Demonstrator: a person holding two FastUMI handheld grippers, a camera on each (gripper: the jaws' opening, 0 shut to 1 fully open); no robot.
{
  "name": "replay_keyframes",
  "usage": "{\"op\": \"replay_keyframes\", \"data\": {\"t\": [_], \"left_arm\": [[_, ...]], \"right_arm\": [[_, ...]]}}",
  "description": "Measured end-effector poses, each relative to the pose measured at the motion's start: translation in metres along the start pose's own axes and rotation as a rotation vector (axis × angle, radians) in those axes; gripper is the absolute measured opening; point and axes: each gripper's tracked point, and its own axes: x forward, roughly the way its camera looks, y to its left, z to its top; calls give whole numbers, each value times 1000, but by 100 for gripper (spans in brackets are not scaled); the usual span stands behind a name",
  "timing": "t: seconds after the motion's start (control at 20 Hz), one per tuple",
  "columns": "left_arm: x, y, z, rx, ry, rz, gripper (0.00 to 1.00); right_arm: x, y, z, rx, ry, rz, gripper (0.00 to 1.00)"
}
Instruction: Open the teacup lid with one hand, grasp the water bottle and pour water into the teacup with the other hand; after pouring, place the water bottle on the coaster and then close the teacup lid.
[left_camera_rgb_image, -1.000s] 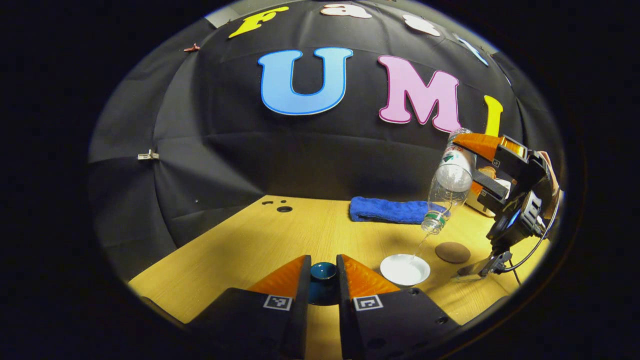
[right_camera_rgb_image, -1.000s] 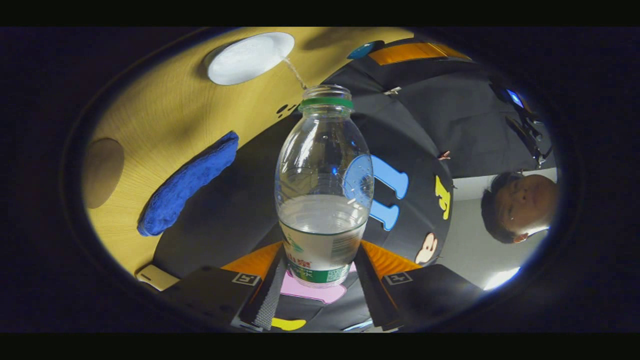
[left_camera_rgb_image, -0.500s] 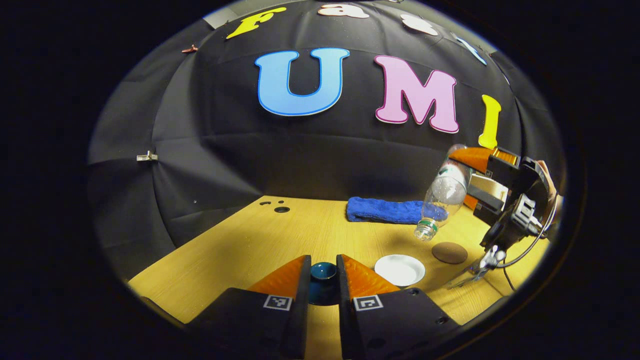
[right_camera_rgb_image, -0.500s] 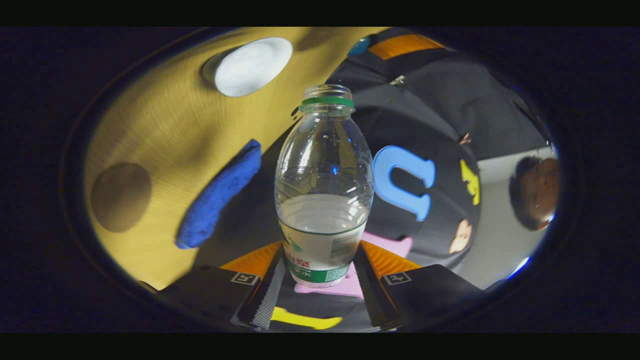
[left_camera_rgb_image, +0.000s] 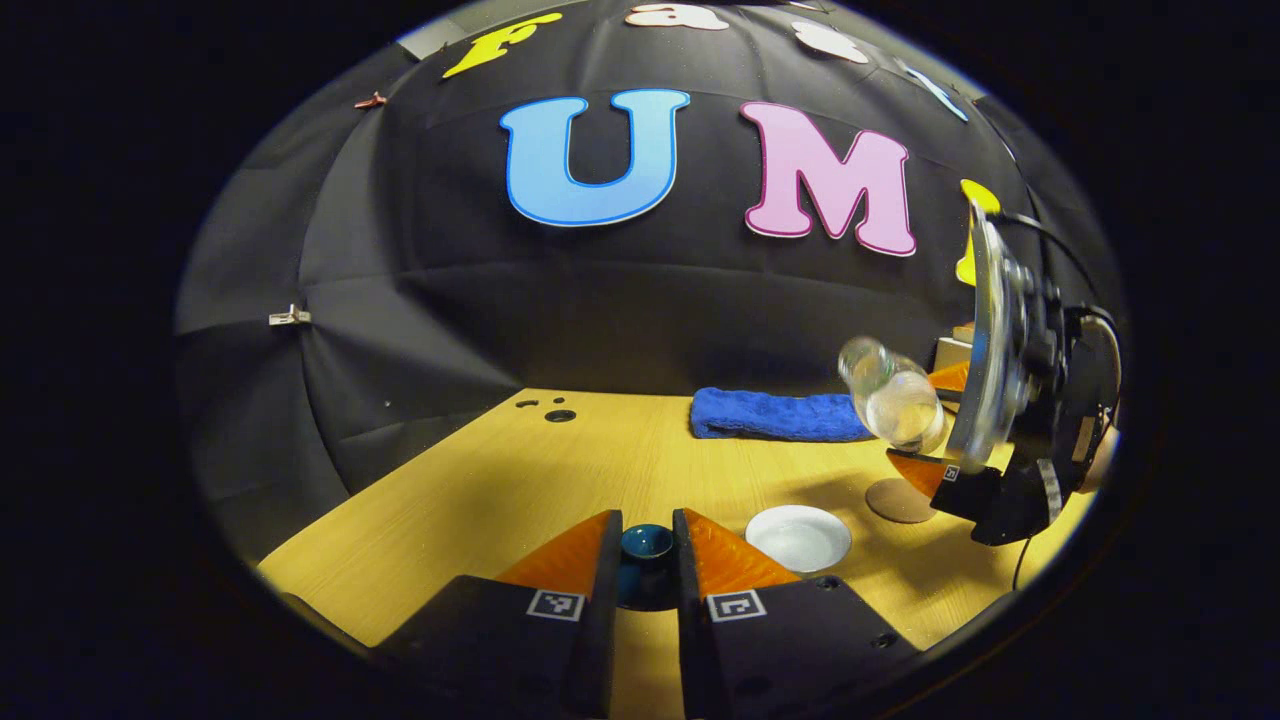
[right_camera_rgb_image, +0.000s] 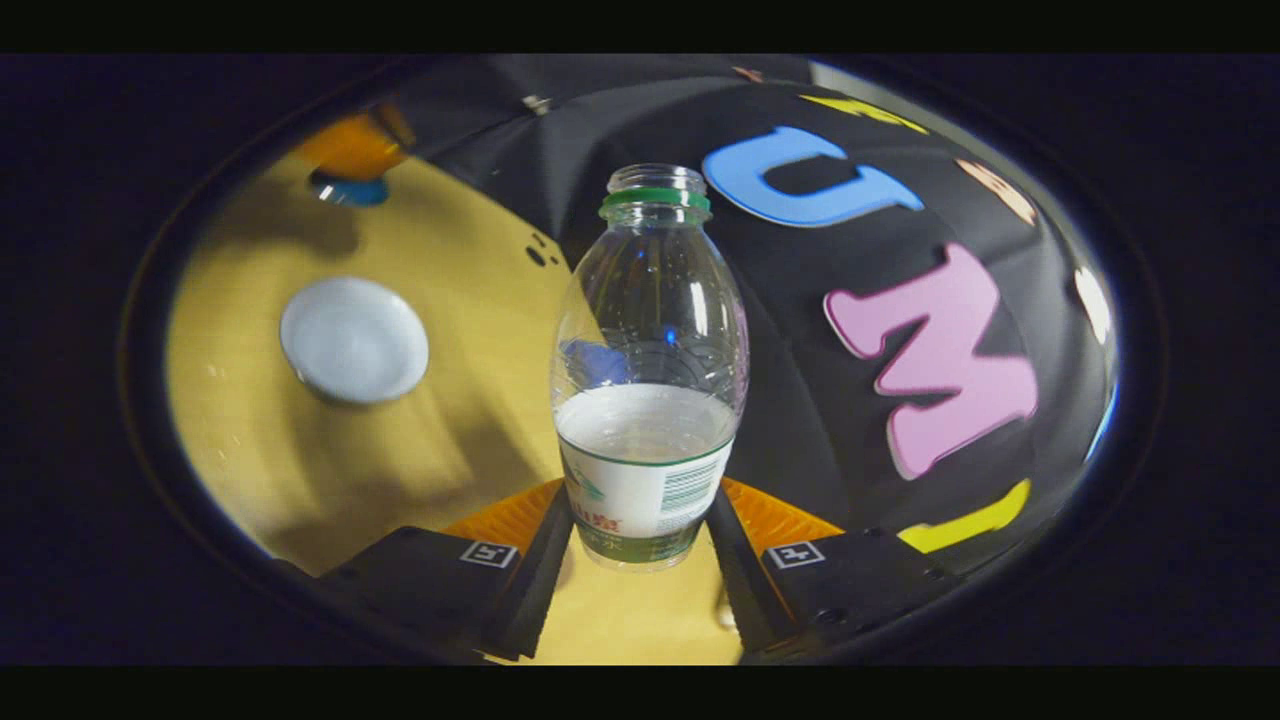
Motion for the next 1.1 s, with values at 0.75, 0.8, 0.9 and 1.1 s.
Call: {"op": "replay_keyframes", "data": {"t": [0.75, 0.8, 0.9, 1.1], "left_arm": [[13, -52, 7, 42, -2, -91, 30], [14, -55, 7, 40, 0, -93, 30], [15, -59, 6, 37, 4, -99, 30], [17, -65, 5, 38, 9, -107, 30]], "right_arm": [[-8, 41, 19, 925, -13, 69, 75], [-7, 44, 19, 938, -6, 69, 75], [3, 48, 16, 946, 8, 74, 72], [6, 53, 11, 942, 22, 99, 76]]}}
